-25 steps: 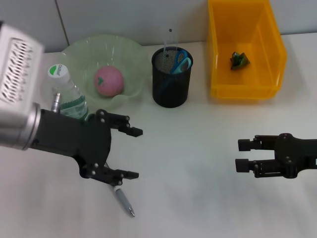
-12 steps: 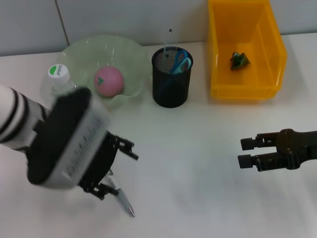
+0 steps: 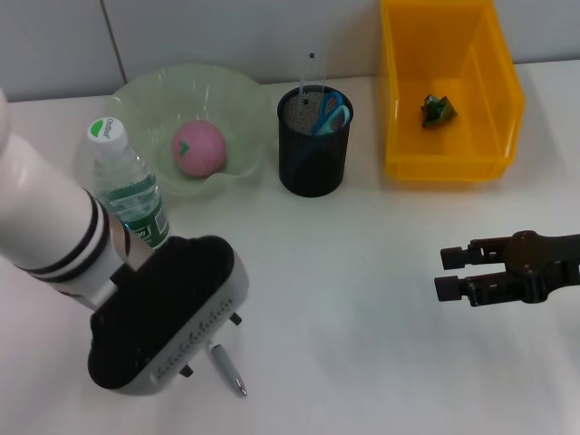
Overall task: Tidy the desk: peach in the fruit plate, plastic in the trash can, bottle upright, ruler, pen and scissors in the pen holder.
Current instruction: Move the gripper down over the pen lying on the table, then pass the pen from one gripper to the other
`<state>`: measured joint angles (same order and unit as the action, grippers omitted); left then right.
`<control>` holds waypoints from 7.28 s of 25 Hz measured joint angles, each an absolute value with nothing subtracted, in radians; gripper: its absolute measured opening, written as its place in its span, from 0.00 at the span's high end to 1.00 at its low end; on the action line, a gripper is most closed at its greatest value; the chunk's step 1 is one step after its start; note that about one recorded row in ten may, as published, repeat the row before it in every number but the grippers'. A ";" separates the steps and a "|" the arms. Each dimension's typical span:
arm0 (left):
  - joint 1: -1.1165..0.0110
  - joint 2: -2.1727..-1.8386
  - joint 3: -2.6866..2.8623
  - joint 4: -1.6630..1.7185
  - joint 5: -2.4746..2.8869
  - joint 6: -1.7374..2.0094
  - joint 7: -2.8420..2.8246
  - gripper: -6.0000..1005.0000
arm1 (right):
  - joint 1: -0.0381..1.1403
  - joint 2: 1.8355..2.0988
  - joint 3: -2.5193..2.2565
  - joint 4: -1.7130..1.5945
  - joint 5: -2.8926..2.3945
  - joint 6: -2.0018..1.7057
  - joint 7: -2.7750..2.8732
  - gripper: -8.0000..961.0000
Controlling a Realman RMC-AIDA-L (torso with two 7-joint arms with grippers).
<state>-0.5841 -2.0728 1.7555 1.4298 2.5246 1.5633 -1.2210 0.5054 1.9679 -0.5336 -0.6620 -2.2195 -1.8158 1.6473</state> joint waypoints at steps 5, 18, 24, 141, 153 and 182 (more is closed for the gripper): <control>-0.610 -2.073 1.785 1.404 2.538 1.567 -1.219 0.22 | 0.503 1.968 -0.534 -0.662 -2.216 -1.804 1.647 0.21; -0.678 -2.079 1.901 1.339 2.582 1.520 -1.218 0.22 | 0.505 1.972 -0.538 -0.664 -2.216 -1.801 1.647 0.21; -0.704 -2.079 1.942 1.328 2.585 1.498 -1.217 0.22 | 0.504 1.975 -0.540 -0.660 -2.219 -1.791 1.642 0.21; -0.851 -2.080 2.094 1.200 2.590 1.468 -1.267 0.79 | 0.513 1.977 -0.541 -0.670 -2.213 -1.766 1.639 0.21; -0.852 -2.080 2.114 1.201 2.589 1.469 -1.276 0.81 | 0.513 1.979 -0.539 -0.670 -2.213 -1.768 1.643 0.21; -0.651 -2.072 1.380 1.200 2.090 1.481 -1.239 0.85 | 0.512 1.973 -0.536 -0.719 -2.221 -1.778 1.649 0.21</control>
<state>-0.6512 -2.0720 1.3800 1.1995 2.0905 1.4809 -1.2392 0.5121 1.9727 -0.5359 -0.7186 -2.2210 -1.7776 1.6485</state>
